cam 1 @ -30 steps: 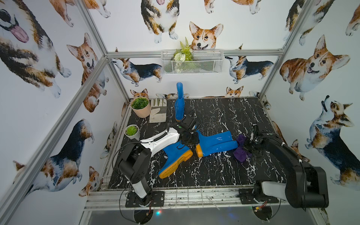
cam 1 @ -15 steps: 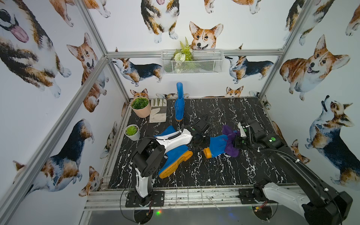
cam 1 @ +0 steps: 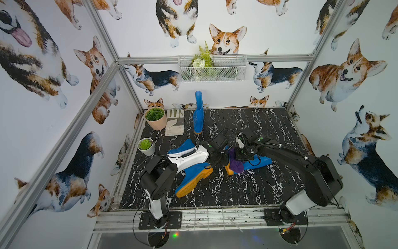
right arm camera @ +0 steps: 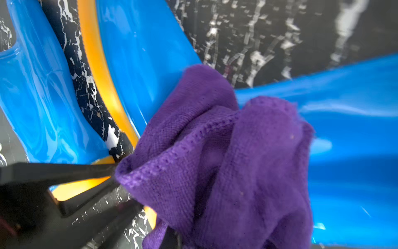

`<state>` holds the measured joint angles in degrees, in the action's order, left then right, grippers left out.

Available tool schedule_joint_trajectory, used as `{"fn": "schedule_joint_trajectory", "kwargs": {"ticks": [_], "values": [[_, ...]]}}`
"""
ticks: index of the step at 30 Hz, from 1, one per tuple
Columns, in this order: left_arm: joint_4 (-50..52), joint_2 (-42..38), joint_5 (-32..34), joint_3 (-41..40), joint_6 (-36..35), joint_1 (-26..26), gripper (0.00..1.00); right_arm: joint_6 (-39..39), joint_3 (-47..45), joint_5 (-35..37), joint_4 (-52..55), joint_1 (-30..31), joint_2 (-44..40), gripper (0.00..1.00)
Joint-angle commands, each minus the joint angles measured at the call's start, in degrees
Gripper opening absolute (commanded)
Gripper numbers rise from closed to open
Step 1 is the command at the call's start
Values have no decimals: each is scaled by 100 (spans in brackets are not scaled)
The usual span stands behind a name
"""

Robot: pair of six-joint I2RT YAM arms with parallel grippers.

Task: Wipe the rubber boots with a cloth
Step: Wipe the dirt off the rubber boot.

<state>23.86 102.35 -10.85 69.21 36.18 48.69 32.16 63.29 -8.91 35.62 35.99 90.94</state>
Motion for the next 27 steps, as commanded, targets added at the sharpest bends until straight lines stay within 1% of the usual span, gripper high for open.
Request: {"fn": "schedule_joint_trajectory", "kwargs": {"ticks": [1,2,3,4,6,8,9,12,13,15,17,18,19,20,23,24,25,26,27], "values": [[-362,94,-442,-158,361,13,44,-233,181,174,-151,5,327,22],[-428,180,-498,-154,404,18,44,-273,224,223,-120,8,432,40],[-480,249,-530,-158,437,31,44,-311,259,275,-94,6,540,52],[-516,295,-547,-167,464,36,44,-344,284,314,-84,5,620,58],[-557,362,-565,-176,495,36,43,-419,303,404,-102,5,814,62],[-539,368,-559,-158,491,36,43,-477,283,422,-134,5,995,62],[-514,370,-550,-148,478,36,43,-503,273,397,-144,-1,1069,57],[-242,365,-400,-57,366,38,43,-481,136,388,-96,-89,1113,26],[-133,365,-328,-33,318,32,43,-414,-32,347,-120,-184,1017,18],[21,350,-228,-35,252,12,43,-234,-479,180,-258,-499,773,8],[154,330,-150,-70,165,-16,38,-140,-983,65,-345,-853,470,3],[330,298,-27,-68,60,-32,30,-140,-1134,108,-294,-924,345,2],[460,264,30,-64,-32,-34,26,-156,-1243,196,-185,-934,184,2],[616,204,116,-54,-133,-35,24,-151,-1326,206,-121,-904,35,3],[918,4,378,-119,-296,-35,23,18,-1524,140,-239,-634,-403,12],[990,-54,459,-144,-329,-32,26,57,-1515,141,-335,-478,-497,18],[1000,-81,473,-167,-331,-35,29,77,-1469,140,-417,-375,-511,27],[979,-81,437,-172,-312,-36,34,92,-1391,123,-509,-300,-458,40],[929,-58,360,-174,-290,-37,36,104,-1282,61,-574,-253,-344,50]]}}
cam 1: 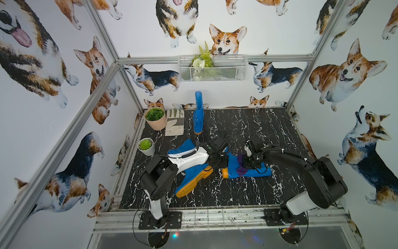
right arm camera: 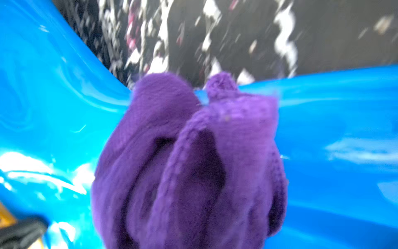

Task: Wipe the rubber boots with a cloth
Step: Wipe the dirt off the rubber boot.

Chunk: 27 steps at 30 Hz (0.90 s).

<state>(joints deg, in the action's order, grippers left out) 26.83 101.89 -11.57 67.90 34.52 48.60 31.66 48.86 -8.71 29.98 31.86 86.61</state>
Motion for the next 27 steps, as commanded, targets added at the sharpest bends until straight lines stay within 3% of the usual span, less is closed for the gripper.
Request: {"fn": "schedule_joint_trajectory", "kwargs": {"ticks": [1,4,6,9,11,14,16,19,21,27], "values": [[554,27,341,-46,-68,-26,37,156,304,-51,-18,177,254,55],[265,83,164,-95,115,-26,37,148,708,-140,78,295,725,59],[40,94,111,-165,274,-25,37,237,830,-180,-5,463,953,54],[-213,73,78,-278,444,-16,33,445,880,-167,-226,752,1217,18],[-283,59,146,-312,529,-39,26,652,892,-197,-553,843,1312,1],[-247,93,97,-110,592,-57,12,1125,1075,-441,-1141,968,1300,0],[-133,64,211,-31,546,-9,3,990,1390,-259,-1113,1174,1429,0],[-158,49,139,-32,595,-8,0,711,1739,-193,-480,998,1887,0],[110,154,196,145,533,-8,0,587,1671,-151,-103,541,1932,0],[-436,314,-8,-244,717,-17,0,-195,1232,211,819,-1378,1418,0]]}}
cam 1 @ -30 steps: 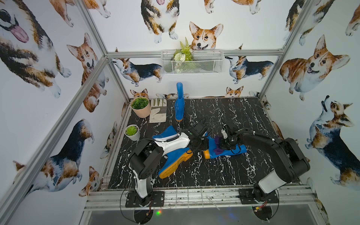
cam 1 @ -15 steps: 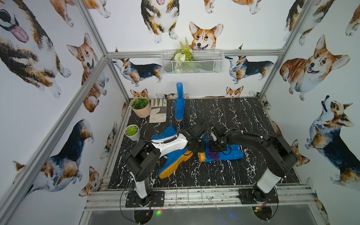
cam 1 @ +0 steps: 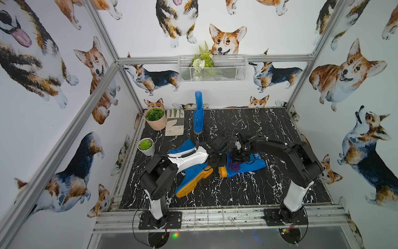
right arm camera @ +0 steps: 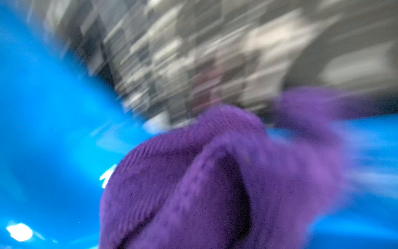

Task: Wipe the rubber boots with a cloth
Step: Wipe the dirt off the rubber boot.

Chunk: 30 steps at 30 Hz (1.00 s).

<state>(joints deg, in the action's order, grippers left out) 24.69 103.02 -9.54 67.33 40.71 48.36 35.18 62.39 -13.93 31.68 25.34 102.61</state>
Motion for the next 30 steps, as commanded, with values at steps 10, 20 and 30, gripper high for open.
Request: {"fn": "schedule_joint_trajectory", "kwargs": {"ticks": [10,20,30], "values": [[-204,203,-403,-74,-437,7,0,-553,335,789,816,376,-1428,0],[45,158,-273,-64,-397,7,0,-415,556,333,247,383,353,0],[-38,121,-300,-117,-327,5,0,-1022,-21,658,1035,-1971,-871,0]]}}
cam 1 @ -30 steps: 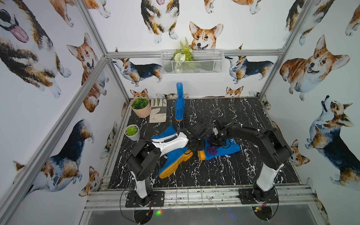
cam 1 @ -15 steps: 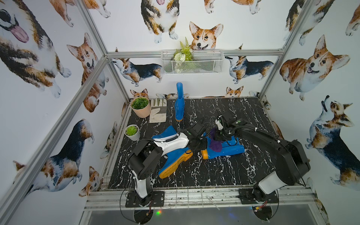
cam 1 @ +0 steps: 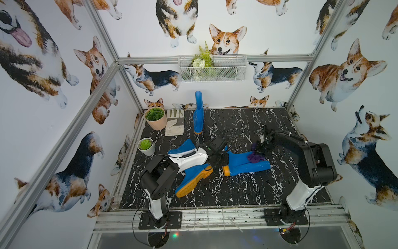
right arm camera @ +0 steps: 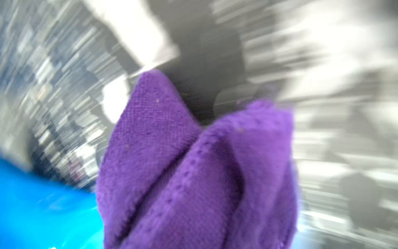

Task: Wipe the rubber boots with a cloth
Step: Wipe the dirt off the rubber boot.

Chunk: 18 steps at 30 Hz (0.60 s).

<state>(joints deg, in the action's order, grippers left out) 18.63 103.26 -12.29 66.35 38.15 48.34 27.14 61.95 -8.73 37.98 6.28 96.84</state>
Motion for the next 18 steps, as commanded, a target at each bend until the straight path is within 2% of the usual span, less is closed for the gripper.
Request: {"fn": "schedule_joint_trajectory", "kwargs": {"ticks": [1,5,7,9,11,14,16,18], "values": [[567,104,-26,-8,-71,10,0,-166,51,144,427,82,-483,0],[582,163,-32,53,-65,1,2,182,330,271,159,1468,-735,0],[570,182,-37,54,-30,0,7,413,497,-92,-254,2124,-395,0],[569,168,-5,32,32,3,12,628,606,-568,-686,2417,149,0],[575,131,83,-15,105,3,16,817,613,-892,-1031,2421,718,0],[571,25,174,-128,201,2,18,869,556,-941,-931,2117,1183,0],[604,-40,221,-174,207,2,19,809,303,-942,-824,1641,1064,0],[600,-86,267,-210,210,0,19,646,-44,-866,-785,889,693,0]]}}
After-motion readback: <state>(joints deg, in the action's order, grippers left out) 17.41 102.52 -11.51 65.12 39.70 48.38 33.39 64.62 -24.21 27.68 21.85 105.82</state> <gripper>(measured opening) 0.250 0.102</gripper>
